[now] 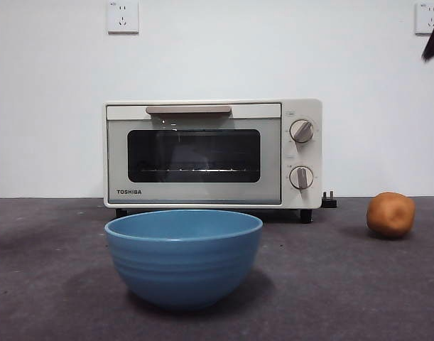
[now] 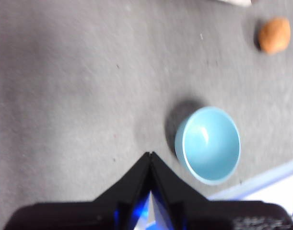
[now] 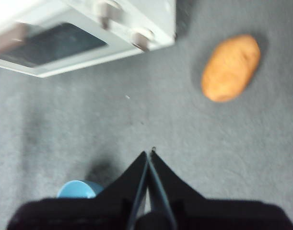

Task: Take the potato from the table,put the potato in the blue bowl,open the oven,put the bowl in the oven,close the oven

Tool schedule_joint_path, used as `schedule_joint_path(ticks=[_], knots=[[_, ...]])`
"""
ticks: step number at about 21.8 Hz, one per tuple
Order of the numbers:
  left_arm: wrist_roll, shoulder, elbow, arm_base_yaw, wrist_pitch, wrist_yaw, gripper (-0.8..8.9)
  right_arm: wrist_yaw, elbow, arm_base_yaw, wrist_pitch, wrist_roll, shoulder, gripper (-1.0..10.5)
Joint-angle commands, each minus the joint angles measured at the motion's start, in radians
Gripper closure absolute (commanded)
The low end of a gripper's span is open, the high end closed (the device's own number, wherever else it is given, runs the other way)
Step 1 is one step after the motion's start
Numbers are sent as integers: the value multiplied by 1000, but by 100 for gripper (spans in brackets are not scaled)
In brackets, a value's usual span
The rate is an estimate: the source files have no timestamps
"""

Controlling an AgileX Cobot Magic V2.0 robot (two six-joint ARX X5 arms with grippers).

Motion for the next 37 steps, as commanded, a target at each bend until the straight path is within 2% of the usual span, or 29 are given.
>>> schedule_joint_path(ticks=[1,4,9,10,13,15,21,35,36,37], knots=[[40,0,0,-15,-27,3,818,-3,22,1,-7,3,79,948],[42,0,0,-41,-56,3,818,22,50,14,-2,3,165,944],[78,1,0,-92,-97,-4,818,190,126,41,23,25,324,930],[80,1,0,-101,-96,-4,818,201,138,43,32,36,351,851],[86,5,0,-116,-87,-4,818,246,154,46,58,81,420,492],[87,7,0,-117,-84,-4,818,275,154,47,81,104,455,407],[86,9,0,-117,-49,-4,818,278,154,47,127,178,554,408],[61,22,0,-118,-37,-4,818,350,154,99,249,175,675,422],[58,22,0,-118,-38,-4,818,366,154,108,253,174,681,479],[56,22,0,-118,-39,-4,818,378,154,119,254,167,685,594]])
